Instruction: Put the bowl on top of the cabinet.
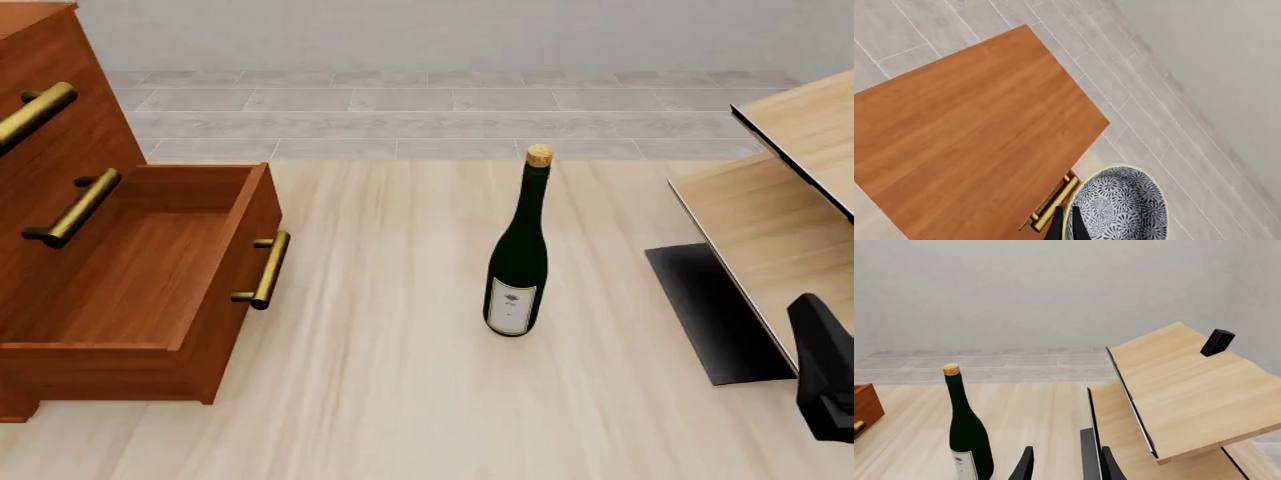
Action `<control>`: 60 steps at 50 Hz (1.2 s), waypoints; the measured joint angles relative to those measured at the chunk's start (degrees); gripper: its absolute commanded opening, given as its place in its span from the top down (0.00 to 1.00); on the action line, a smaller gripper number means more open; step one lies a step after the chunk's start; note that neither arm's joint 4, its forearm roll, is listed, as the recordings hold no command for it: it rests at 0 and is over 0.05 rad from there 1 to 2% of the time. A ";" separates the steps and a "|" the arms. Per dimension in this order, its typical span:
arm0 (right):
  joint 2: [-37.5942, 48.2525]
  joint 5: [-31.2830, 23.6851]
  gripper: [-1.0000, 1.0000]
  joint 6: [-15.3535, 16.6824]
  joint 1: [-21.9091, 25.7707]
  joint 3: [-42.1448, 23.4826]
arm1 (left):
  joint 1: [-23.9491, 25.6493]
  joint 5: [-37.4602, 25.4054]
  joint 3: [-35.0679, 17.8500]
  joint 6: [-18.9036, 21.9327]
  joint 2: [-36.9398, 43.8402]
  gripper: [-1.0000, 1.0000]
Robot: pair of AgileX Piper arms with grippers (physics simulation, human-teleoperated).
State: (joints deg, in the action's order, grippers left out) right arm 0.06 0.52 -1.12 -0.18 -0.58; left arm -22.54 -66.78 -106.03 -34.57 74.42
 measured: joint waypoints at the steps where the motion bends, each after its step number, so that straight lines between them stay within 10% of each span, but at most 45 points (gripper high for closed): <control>1: 0.00 0.00 0.00 0.01 0.01 0.00 | -0.70 -0.30 -0.31 -0.03 0.25 1.00; 60: -0.02 0.30 0.00 0.23 0.19 0.20 | -11.96 -3.03 2.43 -8.60 10.36 1.00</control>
State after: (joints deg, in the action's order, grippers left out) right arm 0.05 0.83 -0.89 0.01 -0.38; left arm -34.50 -69.81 -103.60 -43.16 84.78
